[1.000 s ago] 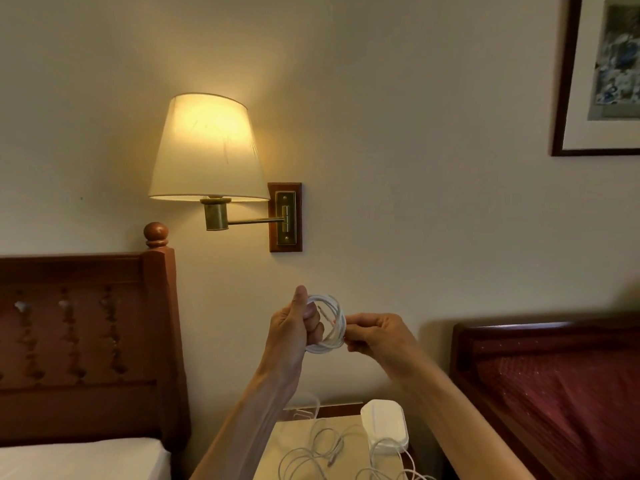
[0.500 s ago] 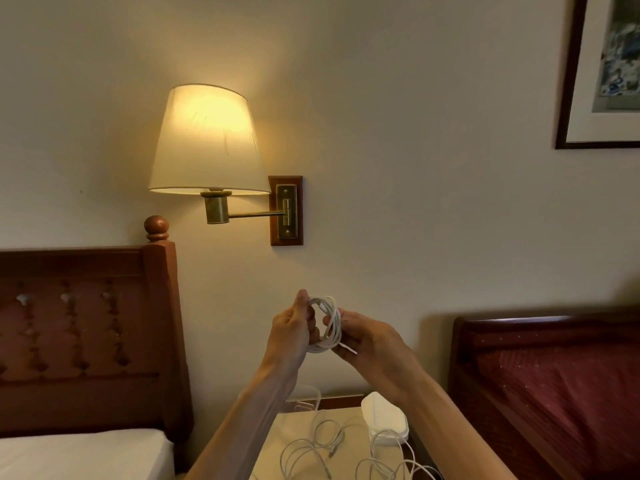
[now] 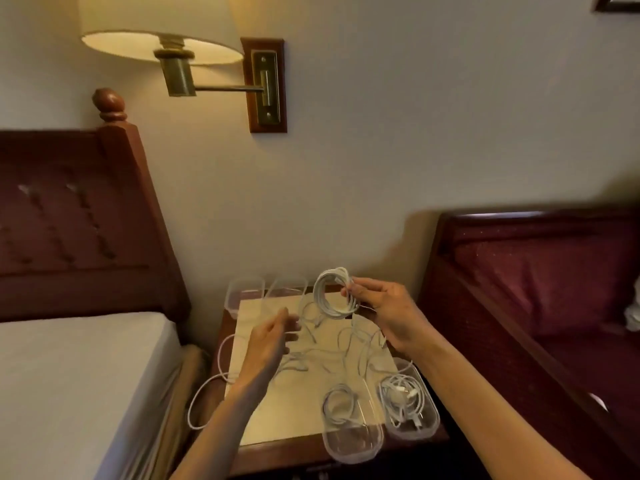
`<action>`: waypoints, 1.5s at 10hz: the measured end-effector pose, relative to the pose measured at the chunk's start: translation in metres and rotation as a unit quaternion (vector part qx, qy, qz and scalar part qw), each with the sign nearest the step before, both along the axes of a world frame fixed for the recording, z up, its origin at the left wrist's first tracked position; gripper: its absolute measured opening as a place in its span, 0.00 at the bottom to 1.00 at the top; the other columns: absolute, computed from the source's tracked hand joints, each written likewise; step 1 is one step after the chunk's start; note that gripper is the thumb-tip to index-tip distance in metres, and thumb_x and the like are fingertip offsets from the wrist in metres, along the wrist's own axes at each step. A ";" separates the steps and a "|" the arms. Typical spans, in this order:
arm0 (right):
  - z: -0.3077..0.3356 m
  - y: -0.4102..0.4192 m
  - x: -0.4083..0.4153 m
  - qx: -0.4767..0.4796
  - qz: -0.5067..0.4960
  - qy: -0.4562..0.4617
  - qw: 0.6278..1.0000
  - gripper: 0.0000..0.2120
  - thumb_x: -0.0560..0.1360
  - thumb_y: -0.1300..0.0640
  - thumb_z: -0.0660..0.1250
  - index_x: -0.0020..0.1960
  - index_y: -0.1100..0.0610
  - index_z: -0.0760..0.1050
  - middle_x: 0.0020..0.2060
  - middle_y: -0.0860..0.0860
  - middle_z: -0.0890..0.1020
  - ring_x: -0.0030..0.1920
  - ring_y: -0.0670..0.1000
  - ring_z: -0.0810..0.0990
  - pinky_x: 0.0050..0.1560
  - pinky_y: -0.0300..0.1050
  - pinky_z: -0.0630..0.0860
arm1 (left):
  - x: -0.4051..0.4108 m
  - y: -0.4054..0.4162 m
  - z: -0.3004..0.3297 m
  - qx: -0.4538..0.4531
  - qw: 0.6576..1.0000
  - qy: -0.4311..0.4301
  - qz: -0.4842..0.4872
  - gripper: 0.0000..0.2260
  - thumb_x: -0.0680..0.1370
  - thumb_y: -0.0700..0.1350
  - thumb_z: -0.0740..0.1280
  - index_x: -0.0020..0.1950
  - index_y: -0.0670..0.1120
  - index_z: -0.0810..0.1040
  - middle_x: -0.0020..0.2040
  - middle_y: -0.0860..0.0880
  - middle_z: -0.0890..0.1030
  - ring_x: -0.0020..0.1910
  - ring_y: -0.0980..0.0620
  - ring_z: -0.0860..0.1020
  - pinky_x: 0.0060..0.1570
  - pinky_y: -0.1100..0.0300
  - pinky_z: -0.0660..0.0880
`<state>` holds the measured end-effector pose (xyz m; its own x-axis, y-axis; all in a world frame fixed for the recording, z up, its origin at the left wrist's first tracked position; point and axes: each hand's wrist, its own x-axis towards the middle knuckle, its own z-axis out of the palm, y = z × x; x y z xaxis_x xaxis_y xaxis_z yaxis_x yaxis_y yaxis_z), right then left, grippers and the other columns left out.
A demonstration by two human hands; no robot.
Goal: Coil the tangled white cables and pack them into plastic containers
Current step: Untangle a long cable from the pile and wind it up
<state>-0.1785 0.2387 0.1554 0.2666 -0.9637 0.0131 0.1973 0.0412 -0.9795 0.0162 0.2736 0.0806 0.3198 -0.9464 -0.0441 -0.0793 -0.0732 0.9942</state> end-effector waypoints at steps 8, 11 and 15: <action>-0.223 0.068 0.007 -0.201 0.081 0.623 0.751 0.12 0.79 0.64 0.60 0.57 0.58 0.78 0.64 0.56 0.70 0.63 0.57 0.67 0.57 0.48 0.66 | 0.007 0.066 -0.228 0.015 0.922 -0.367 -0.122 0.21 0.81 0.47 0.63 0.74 0.52 0.67 0.77 0.54 0.58 0.75 0.59 0.48 0.74 0.61 0.45; -0.216 0.055 0.016 -0.179 0.100 0.623 0.754 0.10 0.82 0.61 0.49 0.61 0.56 0.63 0.66 0.53 0.65 0.55 0.56 0.68 0.56 0.54 0.72 | 0.006 0.068 -0.230 0.013 0.920 -0.372 -0.123 0.21 0.81 0.47 0.62 0.75 0.52 0.66 0.76 0.57 0.57 0.77 0.57 0.49 0.76 0.57 0.48; -0.211 0.038 0.021 -0.145 0.206 0.687 0.681 0.32 0.75 0.73 0.60 0.75 0.57 0.56 0.78 0.51 0.41 0.73 0.63 0.55 0.53 0.54 0.71 | 0.005 0.070 -0.227 0.018 0.916 -0.381 -0.122 0.21 0.82 0.48 0.62 0.75 0.54 0.65 0.75 0.61 0.55 0.76 0.61 0.47 0.73 0.63 0.44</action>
<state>-0.1574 0.2763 -0.0554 0.4660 -0.8132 -0.3487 -0.8845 -0.4184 -0.2064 0.0215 0.3441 -0.1462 0.0503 -0.9962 0.0712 -0.7682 0.0070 0.6402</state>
